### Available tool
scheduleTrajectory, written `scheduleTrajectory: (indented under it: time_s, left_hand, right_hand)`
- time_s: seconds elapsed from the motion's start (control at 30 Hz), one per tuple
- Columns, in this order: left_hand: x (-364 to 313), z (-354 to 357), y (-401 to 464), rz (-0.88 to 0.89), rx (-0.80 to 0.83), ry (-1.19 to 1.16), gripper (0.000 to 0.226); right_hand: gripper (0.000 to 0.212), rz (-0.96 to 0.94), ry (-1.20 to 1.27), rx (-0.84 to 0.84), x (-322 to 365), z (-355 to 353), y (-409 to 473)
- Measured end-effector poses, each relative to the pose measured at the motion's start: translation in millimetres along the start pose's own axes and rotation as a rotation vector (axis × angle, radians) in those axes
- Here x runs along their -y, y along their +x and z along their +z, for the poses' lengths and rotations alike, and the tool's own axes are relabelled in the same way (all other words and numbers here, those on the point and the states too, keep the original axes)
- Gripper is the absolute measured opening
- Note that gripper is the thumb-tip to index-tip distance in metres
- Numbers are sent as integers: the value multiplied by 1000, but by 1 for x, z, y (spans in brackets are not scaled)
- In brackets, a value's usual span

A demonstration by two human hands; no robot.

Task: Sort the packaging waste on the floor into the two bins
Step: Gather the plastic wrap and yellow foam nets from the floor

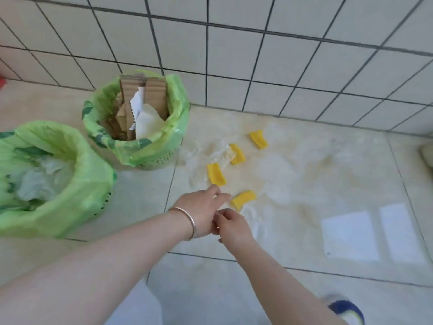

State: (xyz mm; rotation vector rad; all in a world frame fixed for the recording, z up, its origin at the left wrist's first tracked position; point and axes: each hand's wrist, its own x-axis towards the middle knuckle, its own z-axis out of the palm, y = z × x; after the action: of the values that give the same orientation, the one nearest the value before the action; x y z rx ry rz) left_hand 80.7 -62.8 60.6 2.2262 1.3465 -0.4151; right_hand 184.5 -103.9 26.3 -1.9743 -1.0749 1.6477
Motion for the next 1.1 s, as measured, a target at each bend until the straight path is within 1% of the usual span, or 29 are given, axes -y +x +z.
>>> scheduleTrajectory:
  time_s: [0.13,0.2,0.27,0.37,0.5,0.6,0.67,0.73,0.83,0.9,0.93,1.0,1.07,1.1]
  left_hand:
    - [-22,50,24,-62,135,13,61]
    - [-25,65,35,-106,198,25,60]
    - [-25,76,46,-150,212,20,57]
    - [-22,85,64,-215,171,-11,51]
    - [-17,95,93,-173,76,34,50]
    - [-15,105,118,-98,5,66,57]
    - [-11,109,132,-62,5,84,58]
    - [-6,110,143,-34,20,110,59]
    - [-5,109,151,-4,16,126,51]
    - [-7,111,157,-6,29,114,43]
    - [-7,112,161,-16,41,101,40]
    - [-6,112,168,-45,67,73,34]
    - [-2,109,174,-75,56,-27,27]
    - [-1,105,174,-82,5,-106,26]
  right_hand:
    - [15,57,-117,-55,-58,-29,6]
    - [20,69,-259,-109,-78,-43,8]
    - [26,60,-426,-199,-96,-52,14]
    - [38,-4,-645,-268,-109,-60,33]
    - [64,-54,-886,-174,-112,-54,66]
    - [71,-48,-983,-124,-116,-43,86]
    - [70,-85,-968,-167,-125,-36,93]
    - [66,-186,-895,-273,-133,-33,98]
    - [53,-335,-766,-350,-148,-32,102]
    - [40,-365,-727,-339,-154,-33,103]
    - [32,-344,-706,-330,-153,-34,105]
    - [15,-232,-624,-355,-147,-36,111]
    - [11,-111,-483,-371,-135,-39,118]
    - [12,-89,-411,-389,-127,-42,121]
